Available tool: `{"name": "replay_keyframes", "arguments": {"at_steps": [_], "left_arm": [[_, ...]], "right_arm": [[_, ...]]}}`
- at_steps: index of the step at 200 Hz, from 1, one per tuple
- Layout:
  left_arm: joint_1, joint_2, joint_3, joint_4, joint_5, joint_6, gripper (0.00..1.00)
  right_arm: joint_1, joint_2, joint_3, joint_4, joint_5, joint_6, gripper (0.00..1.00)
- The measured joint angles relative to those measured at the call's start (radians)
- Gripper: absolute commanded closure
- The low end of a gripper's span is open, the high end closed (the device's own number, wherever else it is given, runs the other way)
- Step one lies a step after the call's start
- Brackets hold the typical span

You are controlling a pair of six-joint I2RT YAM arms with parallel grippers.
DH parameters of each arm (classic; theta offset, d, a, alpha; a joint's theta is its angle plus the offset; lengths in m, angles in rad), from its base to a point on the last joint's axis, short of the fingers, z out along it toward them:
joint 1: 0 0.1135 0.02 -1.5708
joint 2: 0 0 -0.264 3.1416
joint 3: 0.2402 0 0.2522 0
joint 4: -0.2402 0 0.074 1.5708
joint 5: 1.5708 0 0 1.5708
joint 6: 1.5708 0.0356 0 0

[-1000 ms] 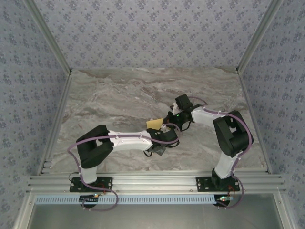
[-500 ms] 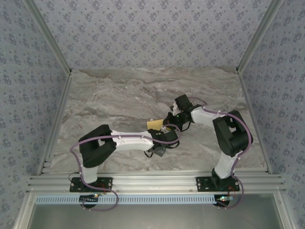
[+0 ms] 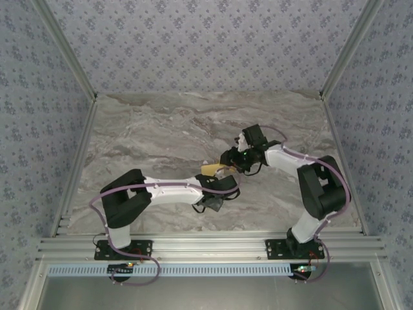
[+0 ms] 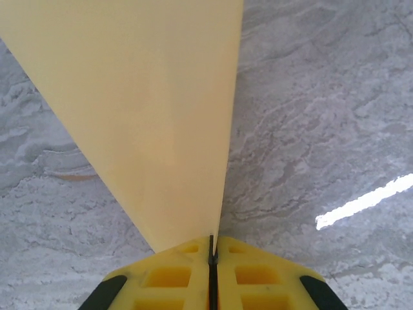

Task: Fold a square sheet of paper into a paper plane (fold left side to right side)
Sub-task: Fold the wing for the fifth time at the center of the table.

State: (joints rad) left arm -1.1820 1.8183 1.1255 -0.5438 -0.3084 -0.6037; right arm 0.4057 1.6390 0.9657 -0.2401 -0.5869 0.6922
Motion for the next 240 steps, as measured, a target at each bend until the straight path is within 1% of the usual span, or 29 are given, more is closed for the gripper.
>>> {"name": "replay_keyframes", "arguments": {"at_steps": [17, 38, 60, 79, 118, 155, 198, 240], "left_arm": [[0.021, -0.031, -0.042, 0.042, 0.031, -0.011, 0.91], [0.053, -0.077, -0.103, 0.106, 0.080, -0.031, 0.91], [0.090, -0.136, -0.183, 0.204, 0.146, -0.056, 0.91], [0.126, -0.188, -0.262, 0.309, 0.211, -0.089, 0.91], [0.190, -0.259, -0.418, 0.525, 0.324, -0.163, 0.91], [0.220, -0.262, -0.494, 0.669, 0.391, -0.225, 0.92], [0.238, -0.261, -0.553, 0.805, 0.435, -0.290, 0.93], [0.255, -0.263, -0.602, 0.898, 0.457, -0.335, 0.95]], "right_arm": [[-0.032, -0.076, -0.023, 0.011, 0.021, -0.023, 0.34], [-0.071, -0.154, -0.065, 0.019, 0.035, -0.037, 0.30], [-0.101, -0.192, -0.104, 0.019, 0.041, -0.064, 0.27], [-0.108, -0.201, -0.142, 0.021, 0.041, -0.091, 0.27], [-0.092, -0.204, -0.227, 0.055, 0.025, -0.122, 0.30], [-0.027, -0.204, -0.283, 0.116, 0.023, -0.125, 0.32], [0.034, -0.171, -0.300, 0.222, 0.022, -0.107, 0.41], [0.085, -0.087, -0.300, 0.327, 0.021, -0.071, 0.43]]}}
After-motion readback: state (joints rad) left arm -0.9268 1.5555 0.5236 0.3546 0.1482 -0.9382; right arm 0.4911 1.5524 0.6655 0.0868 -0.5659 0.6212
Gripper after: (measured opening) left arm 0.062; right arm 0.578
